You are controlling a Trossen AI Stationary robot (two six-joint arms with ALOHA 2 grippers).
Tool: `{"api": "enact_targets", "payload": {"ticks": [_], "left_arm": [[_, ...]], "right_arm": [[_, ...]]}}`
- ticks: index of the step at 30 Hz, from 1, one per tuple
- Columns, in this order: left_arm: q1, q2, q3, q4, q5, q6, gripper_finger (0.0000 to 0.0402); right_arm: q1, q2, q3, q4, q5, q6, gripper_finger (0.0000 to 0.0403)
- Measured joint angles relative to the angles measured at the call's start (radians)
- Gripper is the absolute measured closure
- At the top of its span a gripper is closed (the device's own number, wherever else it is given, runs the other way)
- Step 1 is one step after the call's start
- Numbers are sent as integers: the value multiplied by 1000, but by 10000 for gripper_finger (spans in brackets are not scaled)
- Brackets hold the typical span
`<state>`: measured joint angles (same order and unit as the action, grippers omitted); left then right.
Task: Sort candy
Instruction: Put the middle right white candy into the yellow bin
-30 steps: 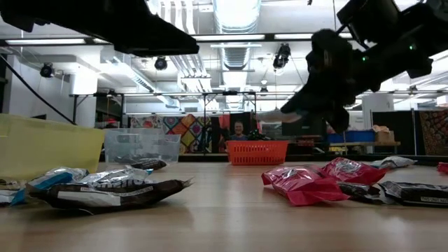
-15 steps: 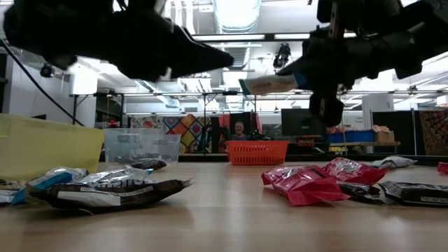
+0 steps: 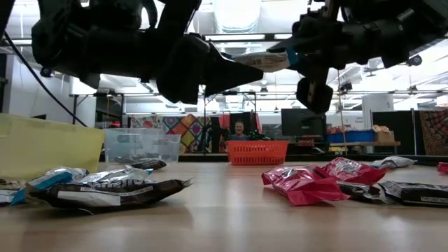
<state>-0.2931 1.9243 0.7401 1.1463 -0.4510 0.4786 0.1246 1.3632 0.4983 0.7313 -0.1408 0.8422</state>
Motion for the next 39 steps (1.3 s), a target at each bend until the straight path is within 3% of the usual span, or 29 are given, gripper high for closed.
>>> {"api": "enact_targets", "payload": {"ticks": [7,15,20,25,29,32,35,39], "left_arm": [[-2,-3,4,-3,15,-4,264],[-7,-15,2,-44,15,-26,388],[-31,-86,1,-158,-20,-78,380],[-82,-245,0,-387,-41,-155,389],[-131,-441,1,-675,-59,-310,393],[-166,-591,19,-989,-105,-502,392],[-194,-715,86,-1415,-120,-842,392],[-227,-766,190,-2004,-83,-1405,392]], "right_arm": [[1,0,59,-151,3,-36,373],[2,0,66,-151,11,-27,349],[1,-7,66,-146,12,-25,293],[-9,-31,66,-149,10,-41,236],[-29,-46,66,-154,14,-62,209],[-38,-49,66,-151,13,-81,201],[-45,-49,66,-154,15,-92,200],[-45,-49,66,-152,31,-110,200]]}}
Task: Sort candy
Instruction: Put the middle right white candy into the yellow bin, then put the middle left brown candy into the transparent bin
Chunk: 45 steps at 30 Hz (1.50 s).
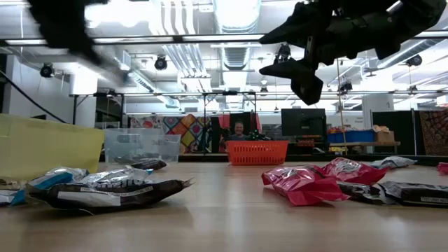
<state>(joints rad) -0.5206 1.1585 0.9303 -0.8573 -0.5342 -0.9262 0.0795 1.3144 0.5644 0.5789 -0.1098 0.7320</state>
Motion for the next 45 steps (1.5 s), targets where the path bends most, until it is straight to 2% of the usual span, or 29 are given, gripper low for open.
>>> {"api": "enact_targets", "payload": {"ticks": [3,6,9,17,25,28,32,36,41,45], "left_arm": [[-28,27,45,-336,104,-271,392],[-29,77,46,-501,252,-393,392],[-30,133,44,-516,313,-365,392],[-29,268,67,-512,317,-248,379],[-29,322,103,-512,325,-161,285],[-29,320,113,-513,321,-130,251],[-45,292,125,-468,196,-39,227],[-39,249,120,-245,55,96,225],[-10,240,62,68,-118,287,230],[32,246,-25,242,-198,362,228]], "right_arm": [[0,0,0,0,5,-21,200],[0,0,0,1,6,-38,200],[0,0,0,1,7,-40,200],[0,0,0,1,6,-37,200],[0,0,17,-7,7,-30,200],[0,0,55,-77,47,-51,200],[0,7,153,-319,151,-118,200],[1,21,254,-526,215,-180,200],[3,21,310,-572,215,-257,200],[3,16,327,-584,214,-291,200]]}}
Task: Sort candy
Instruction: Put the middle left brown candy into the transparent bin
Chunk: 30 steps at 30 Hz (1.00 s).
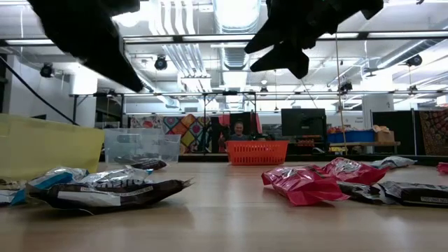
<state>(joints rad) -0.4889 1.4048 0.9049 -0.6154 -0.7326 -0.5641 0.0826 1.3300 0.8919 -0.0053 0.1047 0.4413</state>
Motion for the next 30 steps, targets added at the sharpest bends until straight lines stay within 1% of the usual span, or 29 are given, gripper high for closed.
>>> {"api": "enact_targets", "payload": {"ticks": [3,6,9,15,17,19,22,30], "left_arm": [[54,0,-79,151,-36,22,220],[117,6,-156,284,-37,37,209],[169,11,-213,366,-37,37,202],[211,24,-279,440,-35,32,200],[220,38,-291,451,-11,32,203],[229,63,-294,482,8,31,206],[245,121,-297,515,8,30,211],[283,255,-267,521,0,14,212]], "right_arm": [[0,0,3,-6,0,-14,200],[0,0,-6,-6,1,-15,200],[0,0,-15,-8,1,-15,200],[0,0,-24,-7,1,-15,200],[0,0,-24,-5,2,-15,200],[0,0,-24,-6,2,-15,200],[0,0,-24,-5,3,-15,200],[0,0,-25,-13,3,-8,200]]}}
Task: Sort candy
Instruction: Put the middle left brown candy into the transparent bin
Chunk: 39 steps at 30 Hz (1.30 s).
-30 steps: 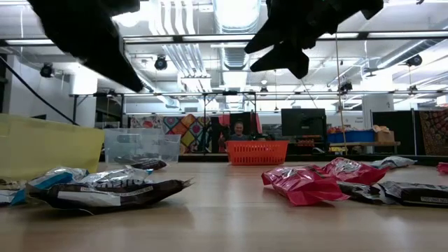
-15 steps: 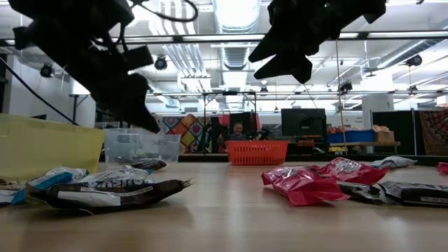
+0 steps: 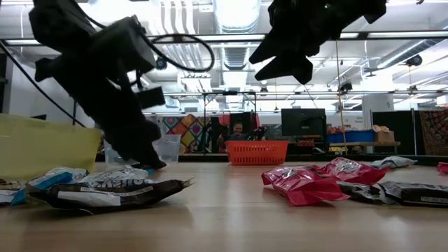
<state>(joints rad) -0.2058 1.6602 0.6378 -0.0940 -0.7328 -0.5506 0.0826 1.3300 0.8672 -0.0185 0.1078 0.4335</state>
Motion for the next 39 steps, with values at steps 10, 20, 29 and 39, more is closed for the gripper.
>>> {"api": "enact_targets", "payload": {"ticks": [10,20,29,39], "left_arm": [[8,46,25,0,14,-1,245],[8,38,47,2,51,14,391],[-1,-156,111,-39,124,191,397],[204,-547,113,-281,65,311,400]], "right_arm": [[0,0,0,-2,0,3,200],[0,0,0,-2,0,-2,200],[11,-66,0,-7,-10,-30,200],[27,-55,-3,-4,11,-41,200]]}}
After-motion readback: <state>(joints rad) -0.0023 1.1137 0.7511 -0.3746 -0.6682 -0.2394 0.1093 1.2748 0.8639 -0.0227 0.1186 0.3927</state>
